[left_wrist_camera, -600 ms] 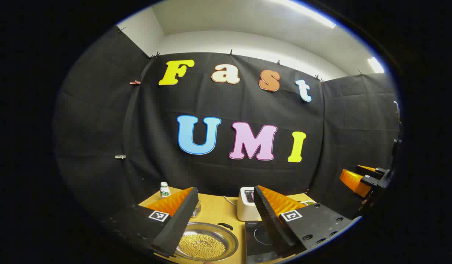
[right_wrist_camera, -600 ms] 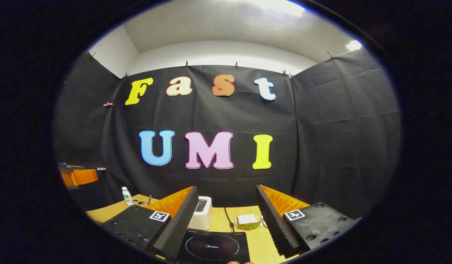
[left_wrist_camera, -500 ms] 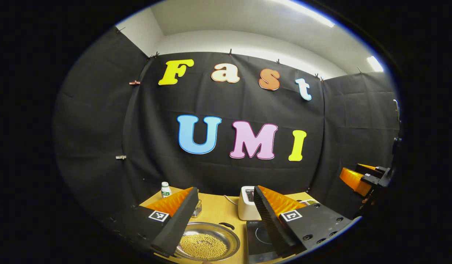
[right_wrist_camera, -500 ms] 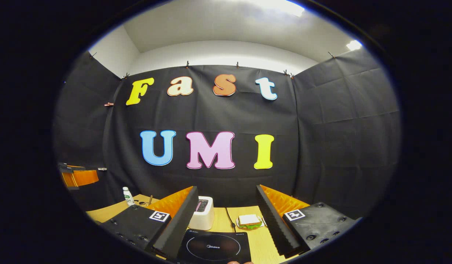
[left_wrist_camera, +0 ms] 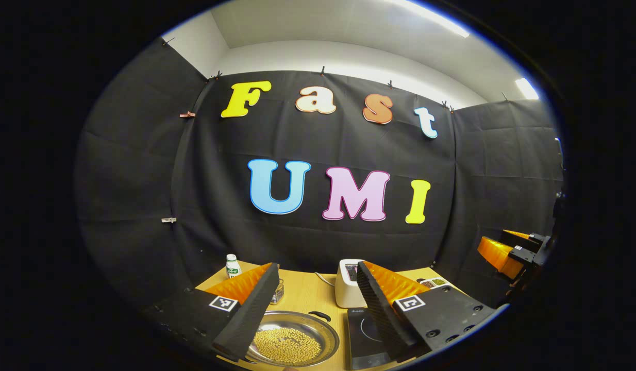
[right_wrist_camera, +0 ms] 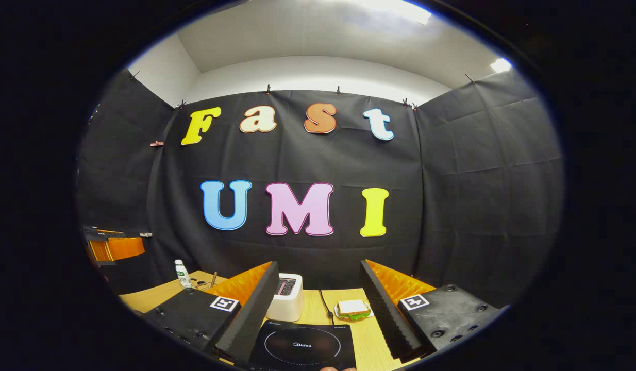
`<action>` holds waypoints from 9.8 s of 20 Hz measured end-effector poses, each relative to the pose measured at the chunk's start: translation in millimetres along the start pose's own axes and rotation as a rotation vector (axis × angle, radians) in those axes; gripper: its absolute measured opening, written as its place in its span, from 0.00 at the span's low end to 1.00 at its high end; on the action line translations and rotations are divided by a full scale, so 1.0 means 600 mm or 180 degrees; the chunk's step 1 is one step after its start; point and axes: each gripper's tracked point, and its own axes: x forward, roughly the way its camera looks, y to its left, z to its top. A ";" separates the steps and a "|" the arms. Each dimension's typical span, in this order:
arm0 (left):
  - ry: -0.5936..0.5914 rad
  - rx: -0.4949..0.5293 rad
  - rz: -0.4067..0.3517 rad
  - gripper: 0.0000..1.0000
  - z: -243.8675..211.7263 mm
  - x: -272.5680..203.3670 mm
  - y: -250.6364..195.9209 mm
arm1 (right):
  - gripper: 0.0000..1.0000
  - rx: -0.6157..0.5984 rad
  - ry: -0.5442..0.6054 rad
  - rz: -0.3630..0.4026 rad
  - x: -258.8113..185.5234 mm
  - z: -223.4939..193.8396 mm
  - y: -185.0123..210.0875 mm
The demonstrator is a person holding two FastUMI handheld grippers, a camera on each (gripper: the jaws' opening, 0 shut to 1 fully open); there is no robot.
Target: First push the handle of the pot to place it horizontally, then grasp the pot with both hands and set it on the induction cooktop.
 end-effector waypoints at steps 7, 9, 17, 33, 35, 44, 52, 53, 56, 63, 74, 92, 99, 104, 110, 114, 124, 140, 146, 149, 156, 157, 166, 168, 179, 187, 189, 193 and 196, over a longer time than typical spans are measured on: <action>0.0057 0.0020 -0.0052 0.95 -0.009 0.005 -0.005 | 0.98 0.0039 0.0053 -0.0009 -0.007 -0.008 -0.004; 0.0098 0.0023 -0.0078 0.95 -0.013 0.006 -0.008 | 0.98 0.0051 0.0062 -0.0012 -0.009 -0.010 -0.006; 0.0203 0.0096 -0.0152 0.95 -0.023 0.011 -0.012 | 0.98 0.0100 0.0129 -0.0162 -0.002 -0.019 -0.029; 0.1217 -0.0290 -0.0554 0.05 -0.171 -0.009 0.022 | 0.98 -0.0062 0.0221 -0.0448 -0.014 -0.044 -0.040; 0.1413 -0.0307 -0.0655 0.05 -0.208 -0.016 0.037 | 0.98 -0.0082 0.0252 -0.0460 -0.019 -0.050 -0.032; 0.2548 -0.0460 -0.0930 0.05 -0.408 -0.114 0.070 | 0.98 -0.0120 0.0467 -0.0480 -0.057 -0.094 0.013; 0.3328 -0.0533 -0.0934 0.05 -0.542 -0.172 0.112 | 0.98 -0.0095 0.0564 -0.0443 -0.089 -0.117 0.041; 0.3339 -0.0571 -0.0919 0.05 -0.548 -0.168 0.116 | 0.98 -0.0091 0.0578 -0.0440 -0.091 -0.119 0.043; 0.3371 -0.0572 -0.0830 0.05 -0.557 -0.156 0.133 | 0.98 -0.0064 0.0654 -0.0439 -0.093 -0.133 0.048; 0.3496 -0.0407 -0.0673 0.05 -0.579 -0.131 0.182 | 0.98 -0.0076 0.0736 -0.0390 -0.084 -0.151 0.065; 0.3544 -0.0211 -0.0348 0.05 -0.585 -0.097 0.285 | 0.98 -0.0092 0.0727 -0.0339 -0.061 -0.161 0.083; 0.3431 0.0323 0.0045 0.05 -0.602 0.071 0.488 | 0.98 -0.0114 0.0889 -0.0246 -0.033 -0.191 0.122; 0.3307 0.0522 0.0051 0.05 -0.592 0.106 0.504 | 0.98 0.0035 0.1240 -0.0121 -0.032 -0.248 0.151; 0.2973 0.0579 0.0178 0.05 -0.527 0.084 0.521 | 0.99 0.0154 0.1659 0.0056 -0.021 -0.339 0.203; 0.2386 0.0500 0.0060 0.63 -0.408 0.089 0.496 | 0.99 0.0316 0.2134 0.0366 0.001 -0.425 0.291; 0.2126 0.0141 0.0132 0.97 -0.386 0.128 0.502 | 0.99 0.0448 0.2351 0.0537 0.020 -0.462 0.349; 0.2431 -0.0608 -0.0266 0.96 -0.508 0.199 0.465 | 0.99 0.0444 0.3105 0.0609 0.056 -0.614 0.433; 0.3027 -0.0637 -0.0293 0.66 -0.633 0.222 0.479 | 0.58 0.0864 0.3753 0.0332 0.054 -0.741 0.463; 0.3098 -0.0638 -0.0313 0.59 -0.634 0.216 0.479 | 0.57 0.1075 0.3880 0.0323 0.055 -0.749 0.468; 0.3116 -0.0507 -0.0328 0.57 -0.633 0.209 0.477 | 0.54 0.1033 0.3924 0.0351 0.049 -0.745 0.466; 0.2967 -0.0415 -0.0346 0.56 -0.574 0.189 0.449 | 0.54 0.0990 0.3814 0.0429 0.045 -0.685 0.442; 0.2943 -0.0403 -0.0360 0.56 -0.563 0.188 0.440 | 0.54 0.0994 0.3778 0.0433 0.044 -0.671 0.434; 0.2879 -0.0426 -0.0610 0.56 -0.506 0.181 0.261 | 0.54 0.0974 0.3561 0.0284 0.029 -0.576 0.261; 0.2896 -0.0438 -0.0674 0.56 -0.503 0.182 0.212 | 0.54 0.0975 0.3531 0.0222 0.027 -0.564 0.210; 0.2939 -0.0451 -0.0813 0.56 -0.519 0.224 -0.031 | 0.54 0.1010 0.3519 0.0025 0.061 -0.561 -0.034; 0.2924 -0.0454 -0.0775 0.56 -0.549 0.262 -0.131 | 0.54 0.1063 0.3583 0.0011 0.098 -0.600 -0.137; 0.2965 -0.0484 -0.0736 0.56 -0.562 0.266 -0.136 | 0.54 0.1048 0.3588 0.0042 0.107 -0.611 -0.146; 0.3014 -0.0521 -0.0673 0.56 -0.576 0.273 -0.134 | 0.50 0.1067 0.3600 0.0108 0.123 -0.631 -0.142; 0.3028 -0.0510 -0.0624 0.56 -0.583 0.281 -0.128 | 0.54 0.1093 0.3650 0.0128 0.124 -0.639 -0.141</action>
